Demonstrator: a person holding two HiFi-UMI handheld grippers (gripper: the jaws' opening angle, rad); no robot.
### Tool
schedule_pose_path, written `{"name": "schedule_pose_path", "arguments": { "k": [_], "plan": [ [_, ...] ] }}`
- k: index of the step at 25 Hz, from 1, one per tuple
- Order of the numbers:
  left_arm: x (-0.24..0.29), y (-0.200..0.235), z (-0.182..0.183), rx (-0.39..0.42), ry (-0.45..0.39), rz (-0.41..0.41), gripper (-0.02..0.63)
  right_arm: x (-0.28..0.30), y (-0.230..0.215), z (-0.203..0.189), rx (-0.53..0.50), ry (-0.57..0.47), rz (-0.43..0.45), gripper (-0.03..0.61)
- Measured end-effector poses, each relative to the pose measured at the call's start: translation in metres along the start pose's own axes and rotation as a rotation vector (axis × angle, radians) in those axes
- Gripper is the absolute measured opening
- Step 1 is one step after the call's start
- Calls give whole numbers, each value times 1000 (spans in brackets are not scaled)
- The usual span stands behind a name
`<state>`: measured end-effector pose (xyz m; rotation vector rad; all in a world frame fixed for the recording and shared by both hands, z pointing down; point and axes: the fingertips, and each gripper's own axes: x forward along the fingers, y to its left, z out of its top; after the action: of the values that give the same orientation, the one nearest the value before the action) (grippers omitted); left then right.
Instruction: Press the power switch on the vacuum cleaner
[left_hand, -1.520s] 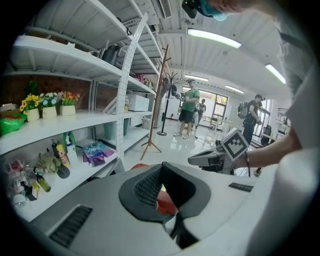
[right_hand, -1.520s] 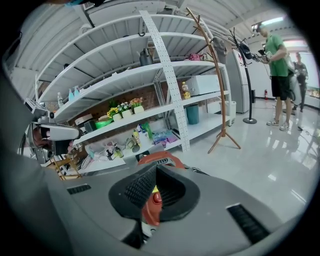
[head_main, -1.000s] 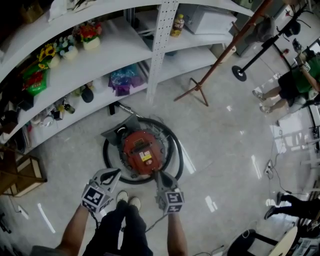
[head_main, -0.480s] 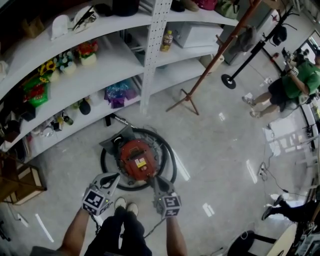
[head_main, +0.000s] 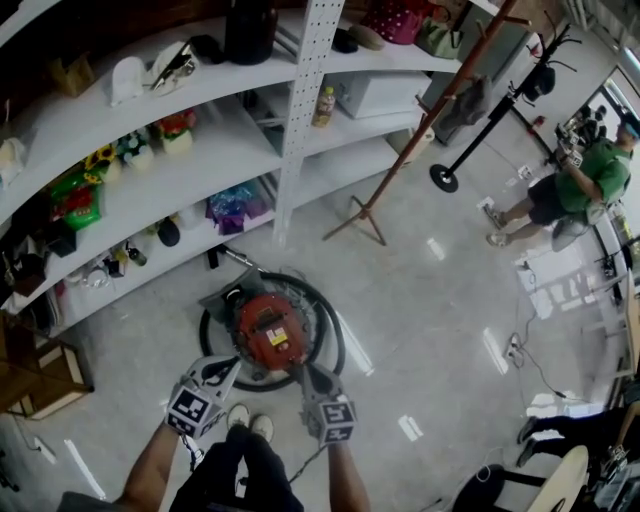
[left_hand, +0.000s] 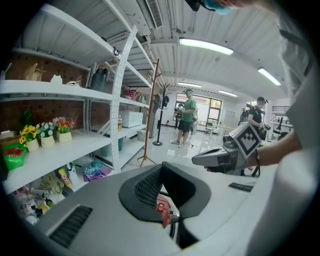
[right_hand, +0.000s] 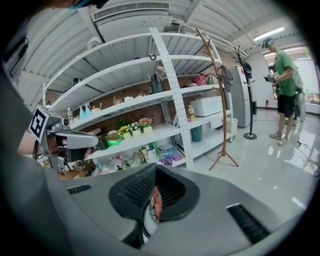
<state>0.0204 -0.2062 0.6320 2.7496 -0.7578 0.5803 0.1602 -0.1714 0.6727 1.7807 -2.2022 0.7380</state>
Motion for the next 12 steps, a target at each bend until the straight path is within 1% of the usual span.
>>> {"name": "schedule_pose_path", "arguments": {
  "k": [3,6,12],
  "plan": [
    [-7,-7,18,-21,-12,-15,8,-8,13,12,-9,0,7,12],
    [-13,-10,30,-3,-21,-21,8,-17,25,23,-13,-4,15,12],
    [-29,-17,58,8,-50,-21,8,-40,40,48,-14,-31,13,12]
  ]
}}
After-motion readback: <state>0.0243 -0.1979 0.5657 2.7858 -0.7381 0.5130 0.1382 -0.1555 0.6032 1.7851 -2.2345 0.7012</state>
